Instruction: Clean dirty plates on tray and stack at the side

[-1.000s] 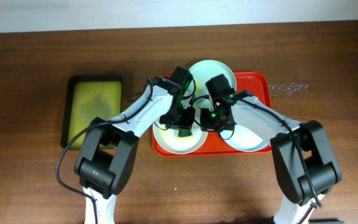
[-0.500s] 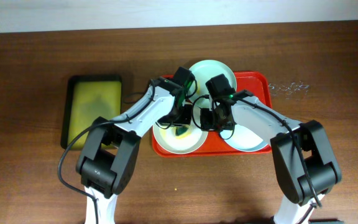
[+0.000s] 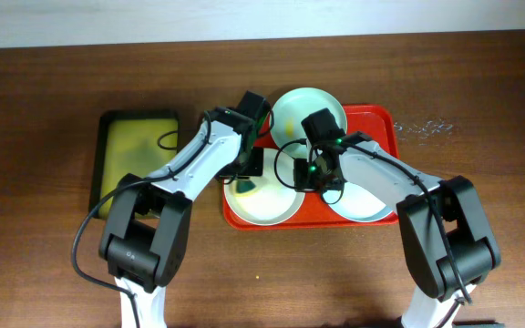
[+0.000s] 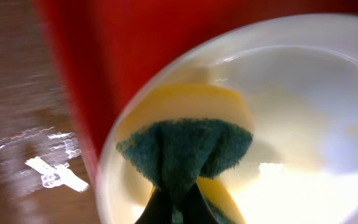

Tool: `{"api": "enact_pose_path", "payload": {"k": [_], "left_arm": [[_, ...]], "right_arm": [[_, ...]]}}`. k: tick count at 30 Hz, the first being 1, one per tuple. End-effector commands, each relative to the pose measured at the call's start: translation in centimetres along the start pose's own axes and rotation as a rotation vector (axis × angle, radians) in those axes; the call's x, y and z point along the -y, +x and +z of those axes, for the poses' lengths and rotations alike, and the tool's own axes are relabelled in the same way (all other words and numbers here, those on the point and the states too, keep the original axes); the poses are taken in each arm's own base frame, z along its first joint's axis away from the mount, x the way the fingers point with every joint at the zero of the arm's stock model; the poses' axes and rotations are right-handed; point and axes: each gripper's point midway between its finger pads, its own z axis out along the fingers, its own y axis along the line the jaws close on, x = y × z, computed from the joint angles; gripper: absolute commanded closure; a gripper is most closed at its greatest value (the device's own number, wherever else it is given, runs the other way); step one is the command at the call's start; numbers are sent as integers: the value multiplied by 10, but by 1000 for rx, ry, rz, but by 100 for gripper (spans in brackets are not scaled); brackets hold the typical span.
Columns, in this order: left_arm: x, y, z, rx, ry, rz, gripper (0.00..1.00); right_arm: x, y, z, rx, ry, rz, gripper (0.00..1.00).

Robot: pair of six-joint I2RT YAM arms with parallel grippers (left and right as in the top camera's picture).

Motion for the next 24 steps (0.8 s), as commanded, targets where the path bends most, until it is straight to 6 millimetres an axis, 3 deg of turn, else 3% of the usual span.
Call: {"api": "enact_pose_path", "payload": {"k": [1,3,7,9,10,13,15,17,20,24], "left_arm": [[54,17,-3,-35,256,21,100],[57,33,9,-63,240,30,100],[4,32,25,-33,12,-26,100],[-40,24,23,-13,-127,-82,100],[-52,22,20,-10,-158,-101,100],[-70,4,-6,61,-177,-144,100],[-59,-9,-23,121,-139,-141,100],[-20,-11,-27,116,40,-117,100],[34,-4,-14,58,245,-69,100],[60,6,20,11,244,-40,100]], "right_arm": [[4,0,6,-1,18,-11,96],[4,0,6,-2,18,-10,96],[4,1,6,-2,18,-10,96],[4,1,6,-3,19,-11,96],[4,1,6,-2,18,-11,96],[4,0,6,0,17,-11,96],[4,0,6,1,17,-11,96],[4,0,6,1,17,-11,96],[4,0,6,1,17,-11,96],[4,0,6,0,17,-11,96]]}}
